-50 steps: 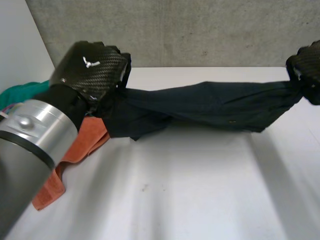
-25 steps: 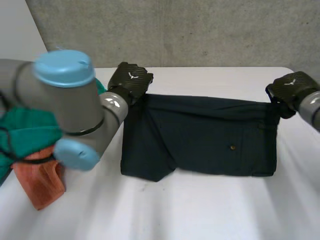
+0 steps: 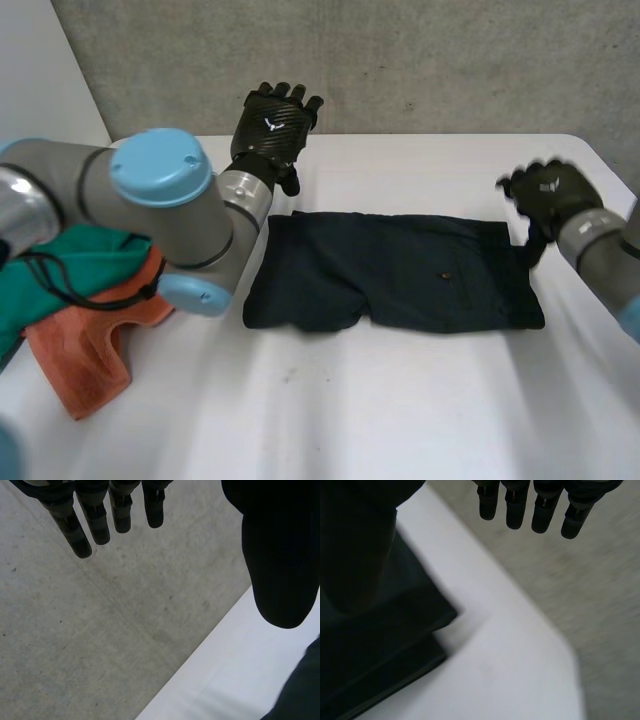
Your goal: Fold the laundry.
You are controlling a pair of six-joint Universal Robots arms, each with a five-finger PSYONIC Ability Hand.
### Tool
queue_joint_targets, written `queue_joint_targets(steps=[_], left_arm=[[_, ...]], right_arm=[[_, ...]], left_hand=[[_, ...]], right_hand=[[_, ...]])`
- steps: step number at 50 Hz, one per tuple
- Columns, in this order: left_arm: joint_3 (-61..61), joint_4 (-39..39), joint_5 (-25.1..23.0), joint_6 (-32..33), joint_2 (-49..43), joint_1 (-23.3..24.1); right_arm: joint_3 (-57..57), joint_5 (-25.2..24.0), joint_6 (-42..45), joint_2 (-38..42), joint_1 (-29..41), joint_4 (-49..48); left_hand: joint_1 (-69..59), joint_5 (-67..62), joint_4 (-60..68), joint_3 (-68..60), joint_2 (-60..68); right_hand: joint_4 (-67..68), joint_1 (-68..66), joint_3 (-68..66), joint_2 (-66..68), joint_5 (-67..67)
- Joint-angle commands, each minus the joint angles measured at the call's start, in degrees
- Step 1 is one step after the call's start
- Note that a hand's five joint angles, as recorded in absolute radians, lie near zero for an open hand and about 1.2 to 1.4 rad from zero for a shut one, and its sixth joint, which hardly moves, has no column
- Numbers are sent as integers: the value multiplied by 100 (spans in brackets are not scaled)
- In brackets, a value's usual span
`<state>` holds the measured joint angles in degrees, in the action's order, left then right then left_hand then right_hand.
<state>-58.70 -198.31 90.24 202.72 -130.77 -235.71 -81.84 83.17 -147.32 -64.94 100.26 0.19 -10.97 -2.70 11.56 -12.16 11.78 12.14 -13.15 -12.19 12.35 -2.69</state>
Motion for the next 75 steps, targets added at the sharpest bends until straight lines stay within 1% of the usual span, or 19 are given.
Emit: queue_joint_targets(steps=[1, 12, 13, 15, 21, 30, 34, 38, 43, 47, 48, 49, 50, 52, 57, 59, 65, 69, 75], left_arm=[[-1476, -287, -103, -171, 886, 192], [-2084, -261, -94, -207, 957, 315], [-2084, -252, -85, -198, 957, 315], [-2084, -252, -85, -207, 966, 307], [-2145, -234, -59, -207, 1220, 289], [-2400, -234, -50, -215, 1642, 254], [-2497, -234, -41, -347, 1757, 228], [-2585, -234, -33, -628, 1871, 105], [-2664, -234, -7, -953, 2003, -1], [-2647, -234, 55, -1033, 2003, -1], [-2629, -234, 64, -1041, 2003, -10], [-2603, -234, 81, -1050, 1994, -10], [-2585, -234, 99, -1050, 1994, -10], [-2480, -234, 169, -1050, 1933, 25], [-2032, -129, 240, -1050, 1608, 139], [-1646, 46, 240, -1050, 1310, 323], [-469, 714, 249, -1050, 379, 780], [51, 961, 257, -1050, -193, 1018], [876, 1610, 476, -1042, -1107, 1142]], right_arm=[[-1122, -925, -86, -511, -595, 562], [-1870, -1137, -7, -222, -789, -695], [-1853, -1128, 19, -125, -798, -722], [-1791, -1040, 116, -10, -859, -792], [-1774, -628, 300, -333, -1552, -1126], [-1712, -521, 1583, -810, -1563, -1161], [-1519, -662, 1663, -880, -713, -1381], [-1369, -1056, 1671, -836, 895, -2021], [-1729, -1821, 1812, -477, 1820, -2400], [-1896, -2279, 2111, -19, 2041, -2357], [-1914, -2358, 2137, -1, 2050, -2357], [-1932, -2411, 2163, -10, 2033, -2357], [-1975, -2385, 2155, -36, 2024, -2357], [-1984, -2341, 2094, -80, 2024, -2322], [-1976, -2305, 1138, -913, 1384, -1971], [-1880, -2349, -369, -1432, 813, -1751], [-1406, -2332, -2649, -1530, 74, -1278], [-1115, -2341, -2688, -1408, -314, -767], [0, -2297, -2232, 23, -332, 314]], left_hand=[[97, 270, -156, 216, -178], [97, 270, -156, 216, -178], [97, 270, -156, 216, -178], [97, 270, -156, 216, -178], [97, 270, -156, 216, -178], [97, 270, -156, 216, -178], [97, 270, -156, 216, -178], [97, 270, -156, 216, -178], [97, 270, -156, 216, -178], [97, 270, -156, 216, -178], [97, 270, -156, 216, -178], [97, 270, -156, 216, -178], [97, 270, -156, 216, -178], [97, 270, -156, 216, -178], [97, 270, -156, 216, -178], [97, 270, -156, 216, -178], [97, 270, -156, 216, -178], [97, 270, -156, 216, -178], [97, 270, -156, 216, -178]], right_hand=[[247, -147, -243, 227, -193], [2365, -2264, -2361, 2345, -2310], [2950, -2850, -2946, 2930, -2896], [6770, -6670, -6766, 6750, -6716], [6786, -6685, -6781, 6765, -6731], [6786, -6685, -6781, 6765, -6731], [6786, -6685, -6781, 6765, -6731], [6786, -6685, -6781, 6765, -6731], [6786, -6685, -6781, 6765, -6731], [6786, -6685, -6781, 6765, -6731], [6675, -6574, -6671, 6655, -6620], [5425, -5324, -5421, 5405, -5370], [2282, -2181, -2277, 2261, -2227], [-214, 315, 219, -235, 269], [-214, 315, 219, -235, 269], [-214, 315, 219, -235, 269], [-214, 315, 219, -235, 269], [-214, 315, 219, -235, 269], [-214, 315, 219, -235, 269]])
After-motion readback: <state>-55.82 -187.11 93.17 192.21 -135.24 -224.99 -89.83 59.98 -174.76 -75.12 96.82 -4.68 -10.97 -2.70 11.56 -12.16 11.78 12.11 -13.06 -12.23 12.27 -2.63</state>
